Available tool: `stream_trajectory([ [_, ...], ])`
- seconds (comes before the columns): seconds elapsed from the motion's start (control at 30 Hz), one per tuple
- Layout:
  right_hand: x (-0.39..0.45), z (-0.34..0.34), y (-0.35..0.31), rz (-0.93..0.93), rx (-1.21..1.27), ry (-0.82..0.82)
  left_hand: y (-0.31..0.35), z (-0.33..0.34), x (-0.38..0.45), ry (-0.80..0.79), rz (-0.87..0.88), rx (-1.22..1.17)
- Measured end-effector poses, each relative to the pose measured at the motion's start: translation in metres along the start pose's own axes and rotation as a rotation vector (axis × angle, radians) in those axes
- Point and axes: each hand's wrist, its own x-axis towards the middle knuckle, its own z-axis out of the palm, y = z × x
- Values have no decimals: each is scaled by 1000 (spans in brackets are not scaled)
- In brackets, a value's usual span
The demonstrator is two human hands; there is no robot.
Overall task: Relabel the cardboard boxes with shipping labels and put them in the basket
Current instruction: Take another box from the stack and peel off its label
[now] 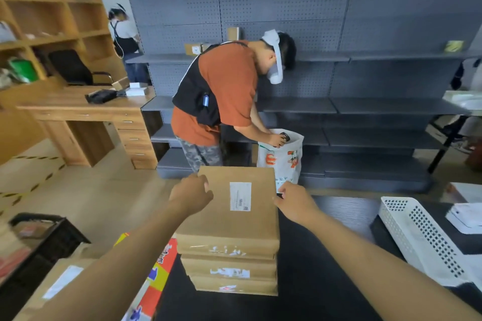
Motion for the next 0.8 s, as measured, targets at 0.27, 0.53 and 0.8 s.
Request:
stream_trajectory([
  [0.27, 29, 29, -8, 238, 144, -144, -38, 18, 25, -160, -233, -16],
  [0.53, 26, 36, -10, 301, 237, -136, -44, 31, 29, -244, -112, -234],
  [0.8, 10, 21, 1, 378, 257, -8, -21, 25, 39, -201, -21, -198],
])
